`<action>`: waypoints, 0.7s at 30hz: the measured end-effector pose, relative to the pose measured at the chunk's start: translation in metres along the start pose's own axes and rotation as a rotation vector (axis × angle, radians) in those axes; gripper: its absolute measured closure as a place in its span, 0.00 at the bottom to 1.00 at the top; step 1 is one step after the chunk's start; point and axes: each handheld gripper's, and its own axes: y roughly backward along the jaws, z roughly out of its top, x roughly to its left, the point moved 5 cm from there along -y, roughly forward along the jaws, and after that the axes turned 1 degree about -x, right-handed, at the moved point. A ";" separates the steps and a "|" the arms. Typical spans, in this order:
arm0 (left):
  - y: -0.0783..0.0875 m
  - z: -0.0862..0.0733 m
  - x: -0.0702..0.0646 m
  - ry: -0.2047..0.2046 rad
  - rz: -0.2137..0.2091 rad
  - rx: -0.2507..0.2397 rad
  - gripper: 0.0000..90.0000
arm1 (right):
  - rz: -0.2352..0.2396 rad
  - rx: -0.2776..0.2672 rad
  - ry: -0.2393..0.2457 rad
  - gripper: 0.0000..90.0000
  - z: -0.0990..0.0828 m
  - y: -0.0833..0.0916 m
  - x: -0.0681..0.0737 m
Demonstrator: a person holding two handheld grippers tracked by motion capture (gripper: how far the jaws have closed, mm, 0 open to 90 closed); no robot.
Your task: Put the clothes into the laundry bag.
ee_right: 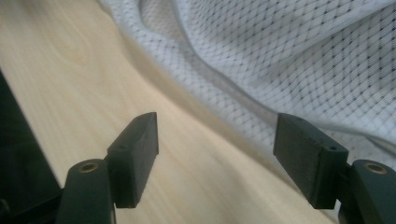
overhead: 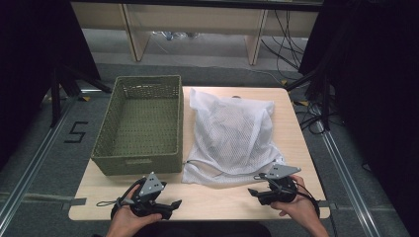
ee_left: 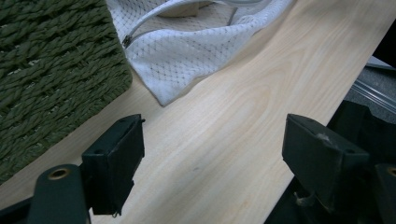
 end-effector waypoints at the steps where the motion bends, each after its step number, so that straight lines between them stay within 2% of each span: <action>1: 0.000 0.000 -0.001 -0.005 -0.011 0.003 0.23 | -0.001 -0.004 0.008 0.35 -0.002 0.001 0.001; 2: 0.001 0.000 -0.001 -0.009 -0.001 0.004 0.23 | -0.007 -0.006 -0.001 0.35 -0.003 0.003 0.002; 3: 0.001 0.001 -0.004 0.000 -0.014 -0.013 0.23 | -0.006 -0.011 -0.002 0.35 -0.005 0.005 0.003; 4: 0.002 0.001 -0.003 -0.007 -0.012 -0.002 0.23 | -0.001 -0.008 -0.019 0.34 -0.007 0.009 0.005; 5: 0.003 0.001 -0.003 -0.012 0.005 -0.001 0.23 | 0.004 -0.013 -0.026 0.34 -0.009 0.011 0.007; 8: 0.002 0.001 -0.003 -0.009 -0.003 -0.013 0.23 | 0.008 -0.029 -0.011 0.34 -0.014 0.017 0.012; 10: 0.002 0.001 -0.001 -0.010 0.005 0.003 0.23 | 0.005 -0.025 0.000 0.34 -0.016 0.018 0.012; 12: 0.002 0.002 -0.001 -0.010 0.003 -0.002 0.23 | -0.003 -0.011 -0.015 0.34 -0.018 0.017 0.011; 14: 0.002 0.002 0.000 -0.005 0.012 -0.008 0.23 | 0.000 -0.014 0.001 0.34 -0.018 0.015 0.009; 16: 0.001 0.002 0.001 -0.012 0.011 0.001 0.23 | 0.000 0.001 -0.009 0.34 -0.019 0.015 0.010; 17: 0.001 0.002 0.001 -0.006 0.007 0.001 0.23 | 0.001 0.000 0.011 0.34 -0.019 0.014 0.009; 18: 0.000 0.002 0.001 -0.003 0.008 -0.005 0.23 | -0.002 0.006 -0.007 0.34 -0.020 0.015 0.010; 21: 0.000 0.002 0.001 -0.003 0.009 -0.007 0.23 | -0.001 0.007 0.000 0.34 -0.020 0.014 0.009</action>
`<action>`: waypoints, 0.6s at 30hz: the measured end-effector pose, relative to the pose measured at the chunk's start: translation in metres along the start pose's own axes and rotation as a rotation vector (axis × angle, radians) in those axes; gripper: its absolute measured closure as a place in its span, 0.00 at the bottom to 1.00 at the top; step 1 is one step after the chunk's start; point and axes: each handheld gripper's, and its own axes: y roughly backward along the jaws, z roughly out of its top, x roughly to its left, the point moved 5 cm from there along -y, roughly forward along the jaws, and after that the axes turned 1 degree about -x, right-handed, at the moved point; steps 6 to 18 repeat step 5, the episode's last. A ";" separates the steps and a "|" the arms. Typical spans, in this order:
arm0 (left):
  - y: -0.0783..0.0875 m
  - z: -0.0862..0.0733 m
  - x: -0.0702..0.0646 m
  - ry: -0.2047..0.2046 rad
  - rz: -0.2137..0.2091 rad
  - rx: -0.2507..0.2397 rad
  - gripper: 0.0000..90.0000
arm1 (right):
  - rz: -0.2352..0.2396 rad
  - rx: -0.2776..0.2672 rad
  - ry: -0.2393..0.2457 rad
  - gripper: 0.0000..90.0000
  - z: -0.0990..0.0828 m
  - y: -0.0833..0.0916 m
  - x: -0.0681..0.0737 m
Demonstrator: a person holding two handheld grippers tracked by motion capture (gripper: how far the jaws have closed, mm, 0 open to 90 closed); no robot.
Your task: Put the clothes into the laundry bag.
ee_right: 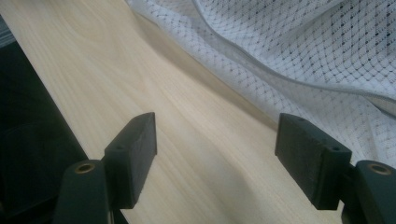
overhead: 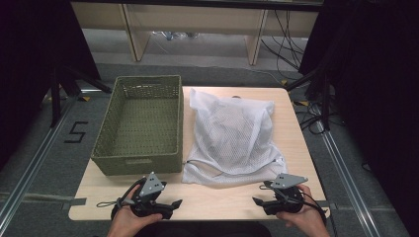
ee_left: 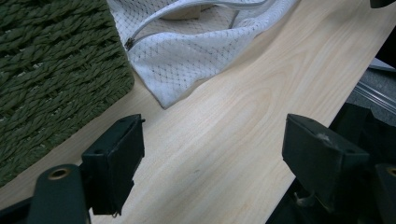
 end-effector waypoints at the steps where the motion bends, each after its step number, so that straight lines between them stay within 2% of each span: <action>1: 0.000 0.000 0.000 -0.004 0.000 -0.001 0.23 | -0.008 -0.008 0.014 0.34 0.000 -0.001 -0.001; 2: 0.000 0.001 0.001 -0.013 0.000 0.000 0.23 | -0.004 -0.003 0.001 0.34 0.000 0.000 -0.001; 3: -0.001 0.000 0.000 0.008 0.000 0.002 0.23 | -0.003 -0.002 0.002 0.34 0.000 0.000 -0.001; 5: -0.002 0.000 0.001 -0.008 -0.004 0.015 0.23 | -0.006 0.001 -0.009 0.34 0.000 0.000 0.000; 18: -0.002 0.000 0.001 -0.008 -0.004 0.015 0.23 | -0.006 0.001 -0.009 0.34 0.000 0.000 0.000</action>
